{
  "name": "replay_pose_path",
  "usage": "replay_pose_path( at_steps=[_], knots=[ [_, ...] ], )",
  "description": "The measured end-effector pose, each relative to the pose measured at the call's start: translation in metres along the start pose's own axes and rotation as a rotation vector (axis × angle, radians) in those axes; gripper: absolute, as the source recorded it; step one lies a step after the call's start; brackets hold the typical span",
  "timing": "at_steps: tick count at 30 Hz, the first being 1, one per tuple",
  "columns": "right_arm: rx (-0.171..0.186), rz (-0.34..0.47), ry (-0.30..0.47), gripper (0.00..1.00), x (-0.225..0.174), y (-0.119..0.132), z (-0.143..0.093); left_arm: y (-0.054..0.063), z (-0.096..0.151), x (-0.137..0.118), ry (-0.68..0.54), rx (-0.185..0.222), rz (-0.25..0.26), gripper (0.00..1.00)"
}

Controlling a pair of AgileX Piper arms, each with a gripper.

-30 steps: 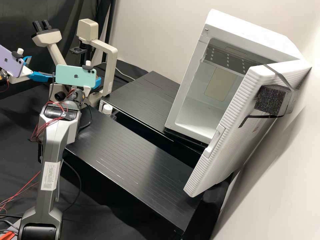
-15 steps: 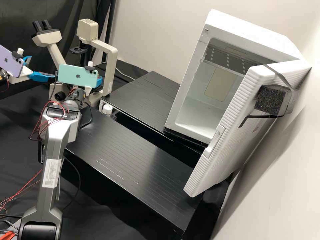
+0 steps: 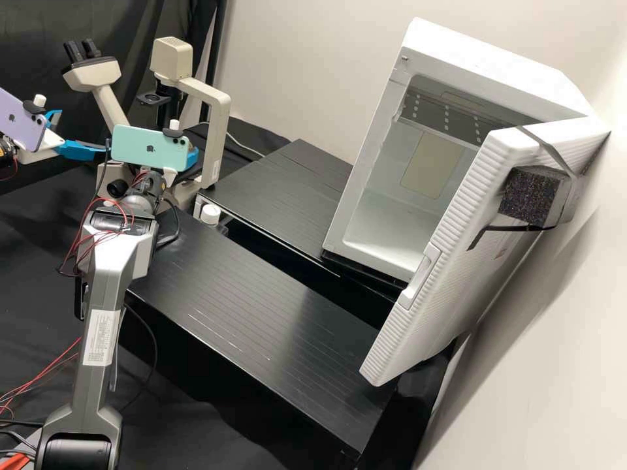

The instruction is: Take out the petri dish and place it under the microscope.

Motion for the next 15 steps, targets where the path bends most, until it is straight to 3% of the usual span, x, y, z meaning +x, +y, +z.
replay_pose_path(
  at_steps=[5,15],
  knots=[
    [-0.053,0.005,-0.014,1.0,0.0,0.0005,0.0012,0.0,0.0,0.0,0.0,0.0,0.0,1.0],
    [-0.065,0.001,-0.031,1.0,-0.0037,-0.0031,0.0064,0.0,0.0,0.0,0.0,0.0,0.0,1.0]
  ],
)
